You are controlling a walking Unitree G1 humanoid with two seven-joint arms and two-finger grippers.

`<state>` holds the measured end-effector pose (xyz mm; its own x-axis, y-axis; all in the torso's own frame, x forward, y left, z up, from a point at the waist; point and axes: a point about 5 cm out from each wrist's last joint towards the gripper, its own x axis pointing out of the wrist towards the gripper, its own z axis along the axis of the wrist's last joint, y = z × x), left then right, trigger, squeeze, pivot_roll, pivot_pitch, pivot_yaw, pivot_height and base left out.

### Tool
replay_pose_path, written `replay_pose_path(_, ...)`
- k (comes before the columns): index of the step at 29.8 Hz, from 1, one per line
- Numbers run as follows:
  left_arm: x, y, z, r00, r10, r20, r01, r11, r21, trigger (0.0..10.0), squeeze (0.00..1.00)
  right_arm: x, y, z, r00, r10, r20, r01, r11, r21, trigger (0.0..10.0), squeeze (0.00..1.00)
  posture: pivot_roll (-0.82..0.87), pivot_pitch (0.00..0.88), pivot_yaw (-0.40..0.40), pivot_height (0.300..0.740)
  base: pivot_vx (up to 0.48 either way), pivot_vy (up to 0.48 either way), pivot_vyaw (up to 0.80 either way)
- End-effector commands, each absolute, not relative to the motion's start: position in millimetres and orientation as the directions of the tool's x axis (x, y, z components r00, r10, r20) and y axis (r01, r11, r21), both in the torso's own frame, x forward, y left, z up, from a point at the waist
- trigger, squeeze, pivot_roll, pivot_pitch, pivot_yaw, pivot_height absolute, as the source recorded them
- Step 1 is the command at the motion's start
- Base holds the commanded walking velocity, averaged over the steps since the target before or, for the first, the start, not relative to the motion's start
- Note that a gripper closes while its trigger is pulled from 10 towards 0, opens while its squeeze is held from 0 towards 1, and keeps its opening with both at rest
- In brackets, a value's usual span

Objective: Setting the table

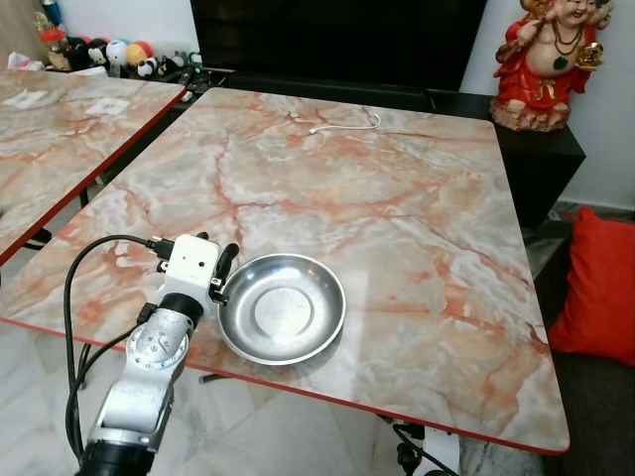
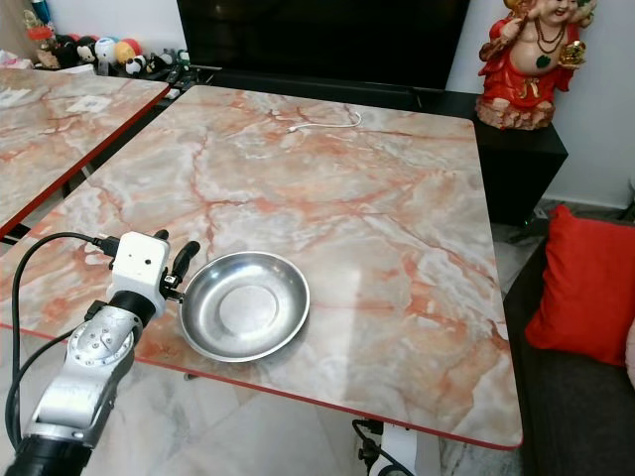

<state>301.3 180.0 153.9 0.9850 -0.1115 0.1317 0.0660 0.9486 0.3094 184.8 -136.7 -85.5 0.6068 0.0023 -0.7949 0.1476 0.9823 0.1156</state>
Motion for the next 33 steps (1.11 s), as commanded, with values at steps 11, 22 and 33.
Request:
replay_pose_path(11, 305, 188, 148, 0.988, -0.044, 0.148, -0.004, 0.951, 0.309, 10.0, 0.00, 187, -132, -84, 0.611, 0.009, -0.792, 0.149, 0.981, 0.126, 10.0, 0.00, 0.11, 0.000, 0.000, 0.740, 0.000, 0.480, 0.00)
replay_pose_path(22, 304, 196, 149, 0.986, 0.001, 0.165, -0.052, 0.950, 0.307, 10.0, 0.00, 192, -133, -82, 0.615, 0.007, -0.789, 0.147, 0.981, 0.123, 10.0, 0.00, 0.14, 0.000, -0.025, 0.740, 0.000, 0.480, 0.00)
replay_pose_path(33, 301, 203, 145, 0.985, 0.051, 0.166, -0.096, 0.957, 0.272, 10.0, 0.00, 185, -134, -86, 0.599, -0.010, -0.800, 0.167, 0.979, 0.113, 10.0, 0.00, 0.12, 0.000, -0.035, 0.740, 0.000, 0.480, 0.00)
